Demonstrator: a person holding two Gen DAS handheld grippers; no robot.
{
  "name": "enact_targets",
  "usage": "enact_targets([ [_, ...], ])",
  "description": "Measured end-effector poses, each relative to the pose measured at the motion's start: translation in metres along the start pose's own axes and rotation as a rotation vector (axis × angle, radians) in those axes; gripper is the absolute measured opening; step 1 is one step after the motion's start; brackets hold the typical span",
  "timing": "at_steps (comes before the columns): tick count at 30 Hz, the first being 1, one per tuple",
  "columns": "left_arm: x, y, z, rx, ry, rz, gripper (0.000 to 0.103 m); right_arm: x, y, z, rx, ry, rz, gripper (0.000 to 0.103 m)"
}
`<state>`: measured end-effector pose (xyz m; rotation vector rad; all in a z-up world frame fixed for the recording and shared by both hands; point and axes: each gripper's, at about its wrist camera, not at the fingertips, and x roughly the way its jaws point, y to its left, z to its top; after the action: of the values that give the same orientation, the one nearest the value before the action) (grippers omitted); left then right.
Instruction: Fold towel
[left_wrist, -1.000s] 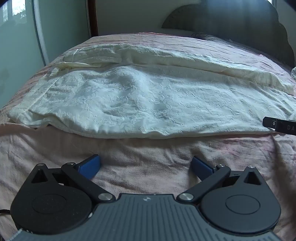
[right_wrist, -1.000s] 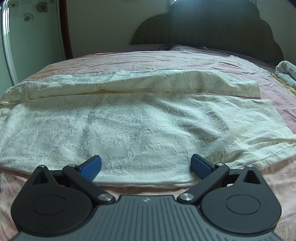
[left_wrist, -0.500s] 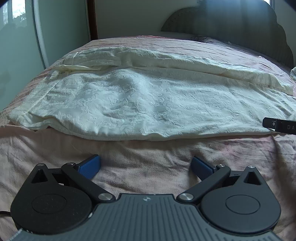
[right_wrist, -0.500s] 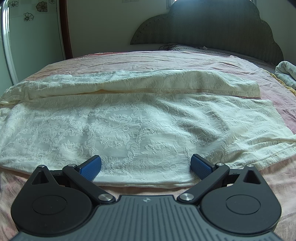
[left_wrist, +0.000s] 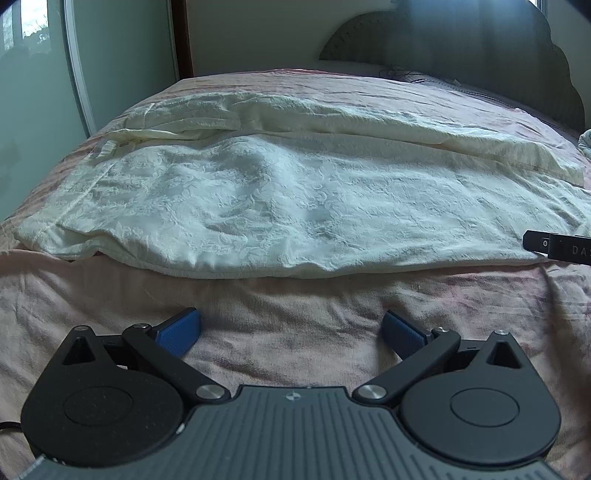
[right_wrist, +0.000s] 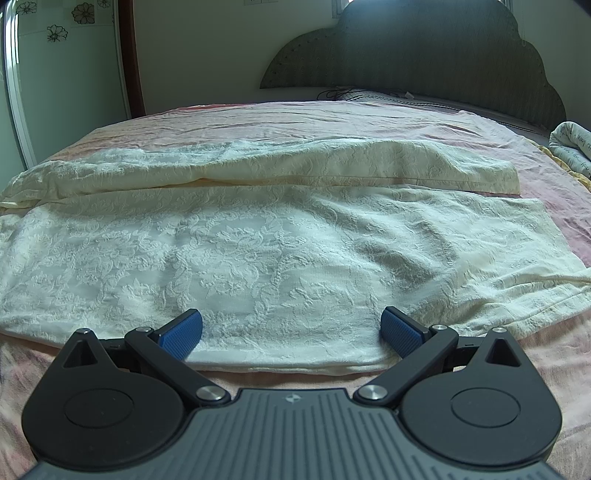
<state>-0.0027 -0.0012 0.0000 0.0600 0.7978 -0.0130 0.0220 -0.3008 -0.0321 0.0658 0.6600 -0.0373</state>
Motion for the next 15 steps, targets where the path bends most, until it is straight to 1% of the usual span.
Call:
enact_targets([
  [7, 0.001, 0.0005, 0.0027, 0.007, 0.027, -0.006, 0.103, 0.0004, 0.0004, 0.0001, 0.0, 0.0, 0.0, 0.103],
  [12, 0.0014, 0.0, -0.001, 0.022, -0.005, -0.01, 0.103, 0.0004, -0.0006, 0.0006, -0.002, 0.001, -0.003, 0.103],
  [15, 0.0018, 0.0013, -0.0048, 0.028, -0.039, -0.021, 0.103, 0.0003, -0.0012, 0.0008, -0.003, 0.001, -0.003, 0.103],
])
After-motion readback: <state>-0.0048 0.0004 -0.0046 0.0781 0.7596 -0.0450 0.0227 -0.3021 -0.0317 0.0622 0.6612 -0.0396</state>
